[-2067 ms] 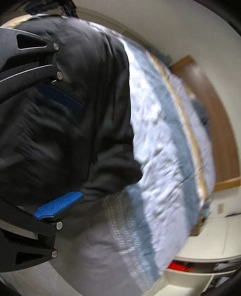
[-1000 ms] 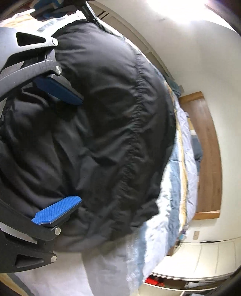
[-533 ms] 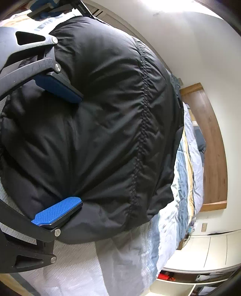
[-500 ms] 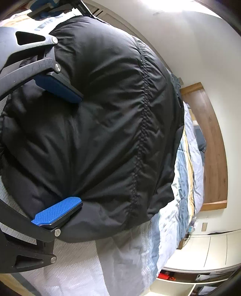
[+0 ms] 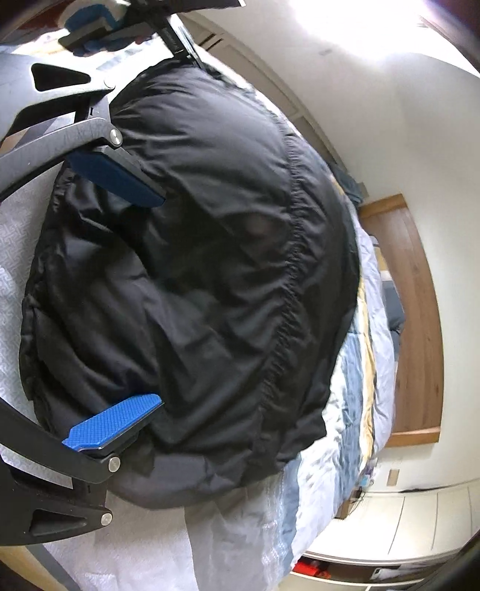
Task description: Fold large clothes
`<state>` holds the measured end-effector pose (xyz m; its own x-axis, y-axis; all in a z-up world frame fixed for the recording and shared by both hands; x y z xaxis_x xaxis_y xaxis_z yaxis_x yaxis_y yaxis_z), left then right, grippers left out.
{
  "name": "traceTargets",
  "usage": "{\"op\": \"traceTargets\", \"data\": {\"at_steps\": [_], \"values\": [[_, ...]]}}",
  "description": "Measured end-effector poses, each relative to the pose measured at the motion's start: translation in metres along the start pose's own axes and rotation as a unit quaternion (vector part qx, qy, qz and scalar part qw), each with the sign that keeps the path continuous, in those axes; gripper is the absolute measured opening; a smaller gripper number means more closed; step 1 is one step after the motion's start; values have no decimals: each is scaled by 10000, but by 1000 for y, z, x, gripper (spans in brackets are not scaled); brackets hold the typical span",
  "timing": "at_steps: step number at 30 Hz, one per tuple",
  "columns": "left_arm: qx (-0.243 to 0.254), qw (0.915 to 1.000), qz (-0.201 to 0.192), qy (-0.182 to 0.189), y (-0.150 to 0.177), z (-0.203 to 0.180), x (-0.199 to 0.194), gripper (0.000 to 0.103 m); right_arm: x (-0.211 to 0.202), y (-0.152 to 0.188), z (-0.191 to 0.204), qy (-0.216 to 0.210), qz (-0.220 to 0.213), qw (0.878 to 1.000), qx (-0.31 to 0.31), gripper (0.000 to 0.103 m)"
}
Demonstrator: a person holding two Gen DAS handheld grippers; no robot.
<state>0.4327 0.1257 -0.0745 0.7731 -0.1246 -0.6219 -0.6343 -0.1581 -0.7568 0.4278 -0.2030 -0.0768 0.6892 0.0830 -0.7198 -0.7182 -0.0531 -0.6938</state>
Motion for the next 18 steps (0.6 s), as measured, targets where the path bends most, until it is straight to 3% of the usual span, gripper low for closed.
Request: {"op": "traceTargets", "data": {"at_steps": [18], "values": [[82, 9994, 296, -182, 19, 0, -8, 53, 6, 23, -33, 107, 333, 9993, 100, 100]]}}
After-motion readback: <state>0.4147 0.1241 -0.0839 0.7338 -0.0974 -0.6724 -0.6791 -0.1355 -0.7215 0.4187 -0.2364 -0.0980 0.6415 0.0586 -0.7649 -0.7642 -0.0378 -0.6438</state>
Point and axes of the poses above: each gripper's, at about its wrist camera, not at the fingertips, and x roughly the way its jaws point, z to its left, y to its underside, the point moved 3 cm from there along x, roughly the way its jaws point, and after that the axes turned 13 degrees about y, right-handed, at the moved point
